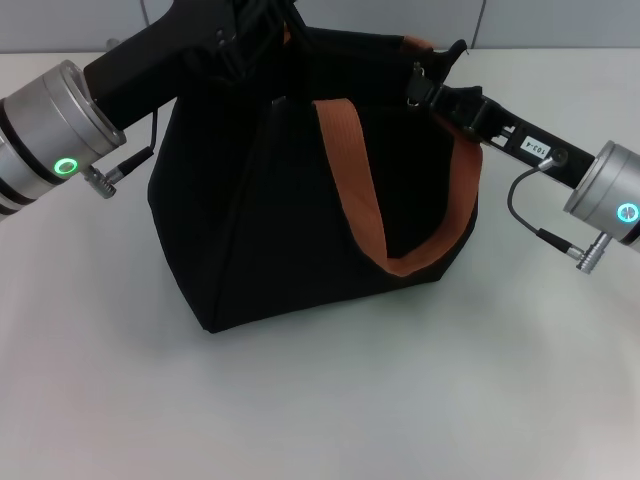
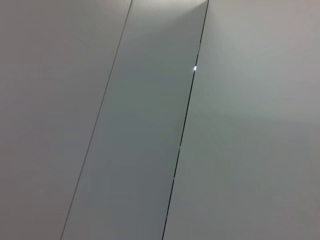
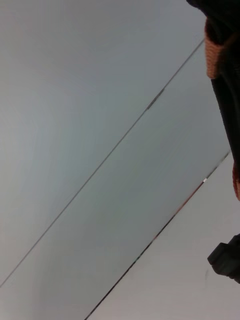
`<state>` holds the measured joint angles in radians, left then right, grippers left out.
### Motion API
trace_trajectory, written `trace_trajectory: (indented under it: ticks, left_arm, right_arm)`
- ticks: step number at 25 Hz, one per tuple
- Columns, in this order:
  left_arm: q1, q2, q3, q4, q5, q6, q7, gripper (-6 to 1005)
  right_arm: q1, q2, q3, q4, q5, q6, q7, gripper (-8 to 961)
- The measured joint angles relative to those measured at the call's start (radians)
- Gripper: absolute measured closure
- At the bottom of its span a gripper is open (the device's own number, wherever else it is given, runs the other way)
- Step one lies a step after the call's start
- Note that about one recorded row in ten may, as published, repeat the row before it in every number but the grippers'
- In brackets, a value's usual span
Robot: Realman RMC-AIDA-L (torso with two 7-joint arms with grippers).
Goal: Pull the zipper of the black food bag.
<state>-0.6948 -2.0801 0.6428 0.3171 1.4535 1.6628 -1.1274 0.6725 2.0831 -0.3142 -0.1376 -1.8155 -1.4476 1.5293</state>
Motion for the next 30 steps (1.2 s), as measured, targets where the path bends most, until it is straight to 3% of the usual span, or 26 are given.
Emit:
trace_trajectory:
  ticks: [16, 25, 29, 30]
  left_arm:
    - [-0.003, 0.000, 0.000, 0.003, -0.006, -0.022, 0.007, 969]
    - [-0.001, 0.000, 0.000, -0.005, -0.042, -0.094, 0.026, 968]
    - [0.000, 0.000, 0.000, -0.006, -0.042, -0.102, 0.031, 968]
    - [0.002, 0.000, 0.000, -0.006, -0.042, -0.104, 0.038, 968]
  right_arm:
    - [-0.019, 0.002, 0.002, 0.002, 0.061, 0.010, -0.013, 895]
    - [-0.045, 0.005, 0.003, 0.056, 0.102, -0.079, -0.255, 883]
    - [-0.058, 0.004, 0.003, 0.058, 0.102, -0.094, -0.273, 878]
    - [-0.068, 0.004, 0.003, 0.058, 0.102, -0.096, -0.274, 837]
